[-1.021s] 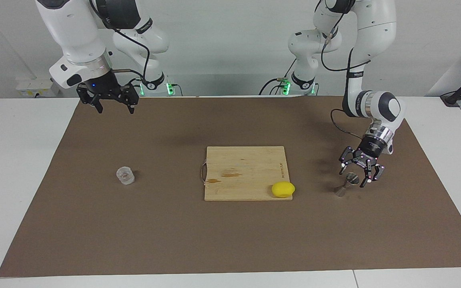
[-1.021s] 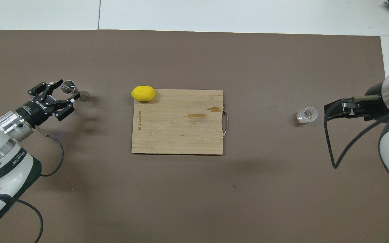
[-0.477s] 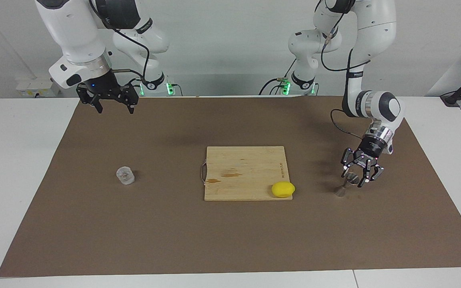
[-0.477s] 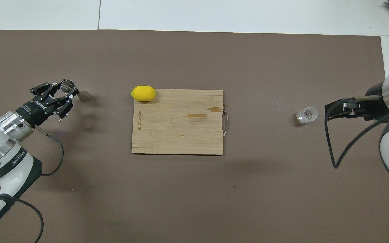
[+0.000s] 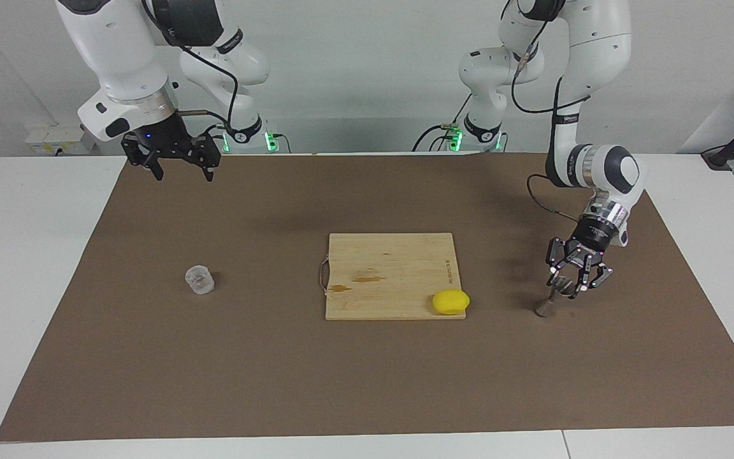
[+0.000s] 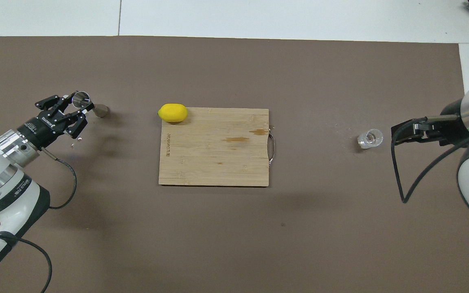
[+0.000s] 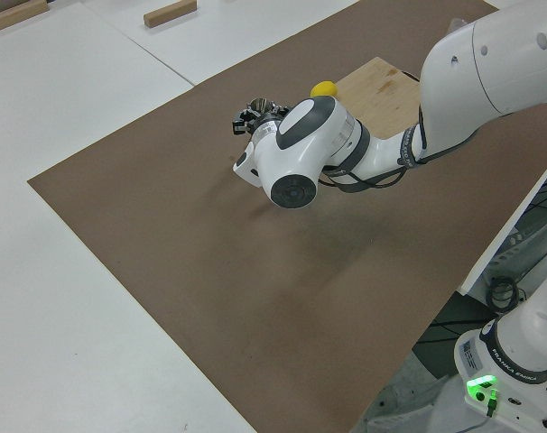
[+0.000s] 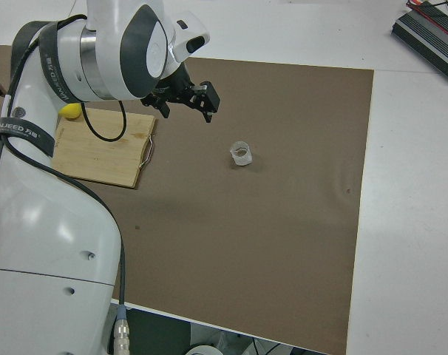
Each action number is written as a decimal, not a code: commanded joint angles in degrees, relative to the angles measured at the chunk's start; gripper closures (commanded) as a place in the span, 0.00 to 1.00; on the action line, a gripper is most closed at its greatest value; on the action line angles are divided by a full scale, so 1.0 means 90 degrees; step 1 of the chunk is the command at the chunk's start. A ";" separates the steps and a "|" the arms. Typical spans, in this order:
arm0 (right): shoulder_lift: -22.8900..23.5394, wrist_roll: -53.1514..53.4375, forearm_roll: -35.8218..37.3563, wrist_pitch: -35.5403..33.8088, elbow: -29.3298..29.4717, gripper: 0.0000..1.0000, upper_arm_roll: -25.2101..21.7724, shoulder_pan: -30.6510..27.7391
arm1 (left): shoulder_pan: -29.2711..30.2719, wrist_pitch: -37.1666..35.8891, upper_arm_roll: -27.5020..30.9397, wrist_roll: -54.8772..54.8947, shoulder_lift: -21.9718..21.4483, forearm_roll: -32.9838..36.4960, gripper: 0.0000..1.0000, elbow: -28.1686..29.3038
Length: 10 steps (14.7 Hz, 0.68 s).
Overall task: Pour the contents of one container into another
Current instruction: 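Lift the metal cup with the left gripper and carry it over the cutting board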
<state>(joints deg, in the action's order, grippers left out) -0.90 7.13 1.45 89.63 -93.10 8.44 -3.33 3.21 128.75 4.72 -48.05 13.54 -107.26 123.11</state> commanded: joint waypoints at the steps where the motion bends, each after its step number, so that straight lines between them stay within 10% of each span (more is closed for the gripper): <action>1: -0.0095 -0.0099 -0.0112 -0.0037 -0.0095 0.00 0.0039 -0.0098 | -0.0200 0.0304 -0.0327 -0.0110 -0.0185 -0.0025 1.00 -0.0279; 10: -0.0095 -0.0099 -0.0112 -0.0037 -0.0095 0.00 0.0049 -0.0098 | -0.1809 0.1785 -0.1042 -0.1359 -0.0498 -0.0161 1.00 -0.0680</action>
<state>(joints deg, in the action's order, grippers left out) -0.90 7.13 1.45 89.63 -93.10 8.44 -3.33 -8.85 139.26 -5.13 -57.60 9.66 -107.37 117.84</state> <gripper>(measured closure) 0.000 0.498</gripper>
